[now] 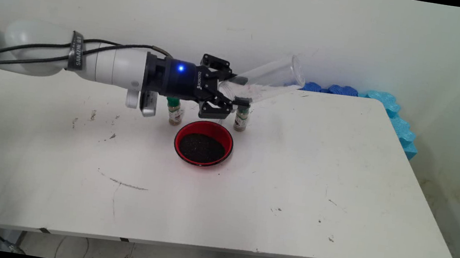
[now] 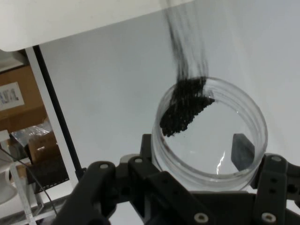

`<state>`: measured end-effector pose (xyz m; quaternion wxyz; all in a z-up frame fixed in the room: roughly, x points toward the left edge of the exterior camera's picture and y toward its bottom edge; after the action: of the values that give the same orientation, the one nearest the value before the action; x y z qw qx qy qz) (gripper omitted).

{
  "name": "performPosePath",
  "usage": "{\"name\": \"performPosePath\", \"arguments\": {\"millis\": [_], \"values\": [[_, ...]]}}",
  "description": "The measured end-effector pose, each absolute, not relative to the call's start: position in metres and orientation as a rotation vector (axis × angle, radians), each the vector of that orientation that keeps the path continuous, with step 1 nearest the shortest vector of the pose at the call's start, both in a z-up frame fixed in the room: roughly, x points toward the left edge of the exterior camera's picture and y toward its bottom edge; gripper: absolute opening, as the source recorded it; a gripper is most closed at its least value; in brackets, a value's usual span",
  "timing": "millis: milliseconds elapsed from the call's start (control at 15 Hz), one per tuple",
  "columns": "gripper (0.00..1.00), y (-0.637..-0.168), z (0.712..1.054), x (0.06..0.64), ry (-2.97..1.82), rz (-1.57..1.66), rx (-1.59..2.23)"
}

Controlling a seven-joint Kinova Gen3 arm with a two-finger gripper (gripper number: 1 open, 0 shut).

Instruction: Pour the black seasoning powder in the red bowl

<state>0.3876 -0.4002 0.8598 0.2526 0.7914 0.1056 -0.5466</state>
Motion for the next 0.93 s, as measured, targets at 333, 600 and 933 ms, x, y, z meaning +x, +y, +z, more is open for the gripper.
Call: {"name": "performPosePath", "arguments": {"millis": [333,600,933], "values": [[0.00,-0.4000,0.8605,0.3878,0.296,-1.500,2.121],[0.00,-0.4000,0.8608,0.3886,0.295,-1.502,2.106],[0.00,-0.3983,0.8605,0.3930,0.255,-1.481,2.110]]}}
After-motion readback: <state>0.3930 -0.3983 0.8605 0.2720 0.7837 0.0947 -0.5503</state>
